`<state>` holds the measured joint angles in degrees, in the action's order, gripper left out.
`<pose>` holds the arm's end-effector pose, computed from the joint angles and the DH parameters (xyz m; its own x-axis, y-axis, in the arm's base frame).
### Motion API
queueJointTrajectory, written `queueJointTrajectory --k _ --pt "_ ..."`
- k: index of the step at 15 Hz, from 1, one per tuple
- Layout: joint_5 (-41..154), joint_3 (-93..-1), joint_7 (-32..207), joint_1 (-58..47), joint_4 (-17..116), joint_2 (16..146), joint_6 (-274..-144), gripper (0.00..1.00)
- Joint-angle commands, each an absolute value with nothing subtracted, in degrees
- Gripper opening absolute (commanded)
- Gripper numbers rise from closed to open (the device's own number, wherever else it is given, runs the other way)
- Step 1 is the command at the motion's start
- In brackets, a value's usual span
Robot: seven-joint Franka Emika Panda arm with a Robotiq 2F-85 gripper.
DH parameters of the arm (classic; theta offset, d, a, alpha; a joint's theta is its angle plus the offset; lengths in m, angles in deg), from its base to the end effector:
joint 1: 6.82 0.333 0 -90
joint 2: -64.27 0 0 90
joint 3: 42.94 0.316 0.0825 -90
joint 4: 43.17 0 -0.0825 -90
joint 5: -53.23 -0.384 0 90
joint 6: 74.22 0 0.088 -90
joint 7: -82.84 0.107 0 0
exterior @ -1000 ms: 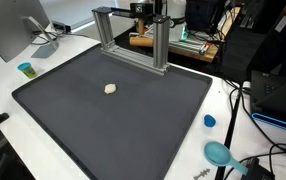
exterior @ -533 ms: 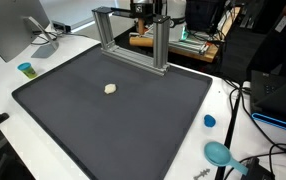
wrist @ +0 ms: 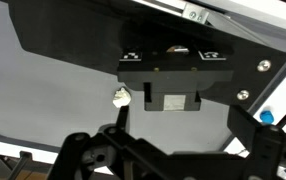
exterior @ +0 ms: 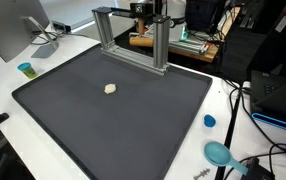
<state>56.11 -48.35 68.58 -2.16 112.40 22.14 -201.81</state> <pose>0.3462 -0.0059 0.4623 0.9321 0.2715 0.2398 0.2692 -0.9621 0.0432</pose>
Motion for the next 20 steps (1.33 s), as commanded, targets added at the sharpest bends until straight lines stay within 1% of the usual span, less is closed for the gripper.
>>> queueJointTrajectory --k 1,5,12,13,14,16,17,18,19,20 --pt "55.7 -46.8 71.6 -3.1 112.1 24.7 -205.0 1.0" --pt "57.6 -45.9 71.3 -3.7 111.9 26.0 -203.0 1.0" --pt "58.3 -46.9 68.6 -4.2 113.2 24.7 -201.4 1.0" --pt "58.1 -47.4 67.4 -3.9 113.5 24.5 -200.5 0.99" --pt "58.0 -47.7 66.6 -3.8 113.6 24.1 -199.8 0.94" --pt "57.9 -48.3 64.8 -3.7 114.1 22.9 -198.4 0.88" --pt "57.9 -48.5 64.1 -3.8 114.2 22.2 -197.9 0.83" --pt "57.8 -48.7 63.6 -3.8 114.4 21.6 -197.5 0.87" --pt "57.8 -48.9 63.3 -3.8 114.5 21.2 -197.2 0.82" --pt "57.9 -48.9 63.2 -3.8 114.6 20.9 -197.1 0.81"
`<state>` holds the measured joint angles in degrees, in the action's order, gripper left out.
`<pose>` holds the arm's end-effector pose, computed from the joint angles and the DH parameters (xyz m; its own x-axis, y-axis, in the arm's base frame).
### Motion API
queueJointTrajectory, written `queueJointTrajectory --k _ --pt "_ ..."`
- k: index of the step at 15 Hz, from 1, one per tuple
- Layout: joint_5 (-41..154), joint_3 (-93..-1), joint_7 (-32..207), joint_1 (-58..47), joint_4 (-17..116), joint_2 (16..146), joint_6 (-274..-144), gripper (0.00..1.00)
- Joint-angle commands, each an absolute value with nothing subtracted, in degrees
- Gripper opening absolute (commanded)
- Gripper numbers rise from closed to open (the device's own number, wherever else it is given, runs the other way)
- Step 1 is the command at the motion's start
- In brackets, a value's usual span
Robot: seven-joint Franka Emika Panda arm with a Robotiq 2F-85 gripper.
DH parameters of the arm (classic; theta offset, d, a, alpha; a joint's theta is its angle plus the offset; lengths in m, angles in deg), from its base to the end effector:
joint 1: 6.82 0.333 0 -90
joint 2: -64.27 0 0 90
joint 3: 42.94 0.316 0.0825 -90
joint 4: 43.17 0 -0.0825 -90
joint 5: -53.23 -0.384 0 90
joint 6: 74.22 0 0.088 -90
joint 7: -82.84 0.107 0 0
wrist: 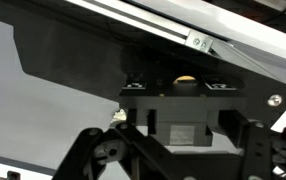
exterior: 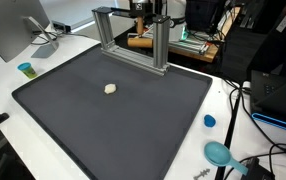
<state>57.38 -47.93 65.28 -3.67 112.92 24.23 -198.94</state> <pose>0.3443 -0.0128 0.4401 0.9364 0.3219 0.1399 0.3174 -0.9468 0.0538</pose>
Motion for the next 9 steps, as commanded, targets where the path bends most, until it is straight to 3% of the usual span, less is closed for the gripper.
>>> queueJointTrajectory --k 1,2,5,9 --pt "57.8 -48.9 63.1 -3.7 114.8 20.7 -197.1 0.57" --pt "57.6 -48.9 63.2 -3.7 115.0 20.5 -197.3 0.57" --pt "57.3 -48.3 64.0 -3.3 114.8 20.0 -197.7 0.34" --pt "57.6 -45.9 68.9 -4.4 112.0 21.0 -193.6 0.33"
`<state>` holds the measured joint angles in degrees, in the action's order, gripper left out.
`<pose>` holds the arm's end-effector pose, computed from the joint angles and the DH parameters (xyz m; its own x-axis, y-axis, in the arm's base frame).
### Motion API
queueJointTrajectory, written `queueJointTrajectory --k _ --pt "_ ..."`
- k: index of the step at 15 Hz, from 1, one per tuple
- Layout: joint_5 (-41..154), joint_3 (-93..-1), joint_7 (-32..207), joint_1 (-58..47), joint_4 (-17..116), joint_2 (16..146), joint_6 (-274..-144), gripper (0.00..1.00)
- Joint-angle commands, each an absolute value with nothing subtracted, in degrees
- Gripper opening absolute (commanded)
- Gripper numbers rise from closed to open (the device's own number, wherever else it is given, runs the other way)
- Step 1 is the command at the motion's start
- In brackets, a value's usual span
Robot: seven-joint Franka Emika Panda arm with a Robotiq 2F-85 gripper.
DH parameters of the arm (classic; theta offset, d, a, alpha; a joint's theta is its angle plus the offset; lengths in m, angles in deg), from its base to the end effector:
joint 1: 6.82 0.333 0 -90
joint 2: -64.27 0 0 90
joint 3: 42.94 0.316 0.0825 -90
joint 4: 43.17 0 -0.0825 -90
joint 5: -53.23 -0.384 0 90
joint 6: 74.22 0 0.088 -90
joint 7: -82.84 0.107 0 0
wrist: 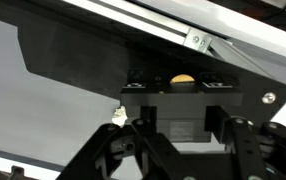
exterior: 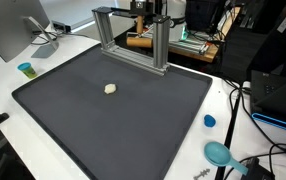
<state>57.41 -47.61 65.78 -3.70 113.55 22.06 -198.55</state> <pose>0.3376 -0.0111 0.4470 0.9347 0.3181 0.1587 0.3123 -0.9480 0.0609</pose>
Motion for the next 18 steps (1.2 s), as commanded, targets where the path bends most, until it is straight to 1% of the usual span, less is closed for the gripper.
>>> queueJointTrajectory --k 1,4,6,12,17,18 --pt "57.7 -45.3 70.4 -4.6 111.0 21.5 -191.8 0.33" --pt "57.0 -43.9 74.3 -4.5 108.3 22.7 -185.3 0.33" --pt "56.3 -43.1 77.0 -4.4 106.9 23.7 -183.2 0.33" --pt "53.3 -41.0 87.1 -4.3 103.8 28.2 -183.5 0.33" --pt "52.8 -40.3 90.7 -4.3 103.0 31.6 -183.6 0.33" --pt "52.8 -40.5 90.6 -4.3 102.8 31.9 -183.6 0.83"
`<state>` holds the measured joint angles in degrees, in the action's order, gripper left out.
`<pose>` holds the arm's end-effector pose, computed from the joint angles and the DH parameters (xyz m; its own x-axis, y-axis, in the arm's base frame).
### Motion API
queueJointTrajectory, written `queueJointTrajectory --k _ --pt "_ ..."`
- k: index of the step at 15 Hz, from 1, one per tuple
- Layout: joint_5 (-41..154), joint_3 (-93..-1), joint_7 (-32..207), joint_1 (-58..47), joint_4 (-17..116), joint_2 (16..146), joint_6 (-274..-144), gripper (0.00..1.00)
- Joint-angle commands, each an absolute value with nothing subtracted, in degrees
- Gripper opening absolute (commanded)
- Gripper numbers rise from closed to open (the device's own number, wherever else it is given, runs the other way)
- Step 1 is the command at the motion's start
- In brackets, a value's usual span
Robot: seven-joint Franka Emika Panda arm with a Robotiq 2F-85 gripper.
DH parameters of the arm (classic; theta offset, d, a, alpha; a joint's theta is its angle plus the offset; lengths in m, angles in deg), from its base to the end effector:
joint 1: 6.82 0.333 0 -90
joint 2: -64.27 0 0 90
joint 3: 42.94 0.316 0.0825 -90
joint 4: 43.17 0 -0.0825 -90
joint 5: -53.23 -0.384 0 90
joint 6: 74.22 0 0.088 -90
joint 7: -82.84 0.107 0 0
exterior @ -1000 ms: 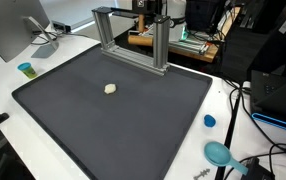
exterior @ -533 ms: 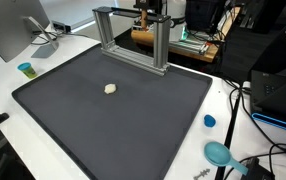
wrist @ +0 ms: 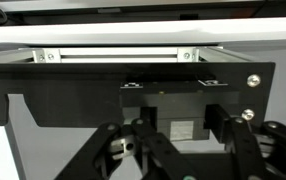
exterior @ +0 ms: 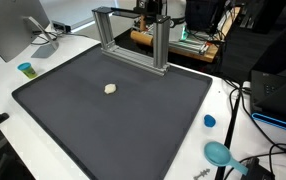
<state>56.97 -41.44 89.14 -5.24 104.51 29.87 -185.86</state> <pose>0.3596 0.0151 0.4550 0.9991 -0.0368 -0.0215 -0.0351 -0.9964 0.0775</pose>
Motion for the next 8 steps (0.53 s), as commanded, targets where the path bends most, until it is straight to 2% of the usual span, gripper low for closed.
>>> queueJointTrajectory --k 1,4,8 --pt "52.3 -40.9 90.3 -4.3 102.8 31.8 -183.7 0.85" --pt "49.7 -42.4 88.6 -4.7 105.3 28.8 -186.8 1.0" --pt "50.1 -43.1 88.1 -6.2 108.8 26.9 -189.3 1.0"
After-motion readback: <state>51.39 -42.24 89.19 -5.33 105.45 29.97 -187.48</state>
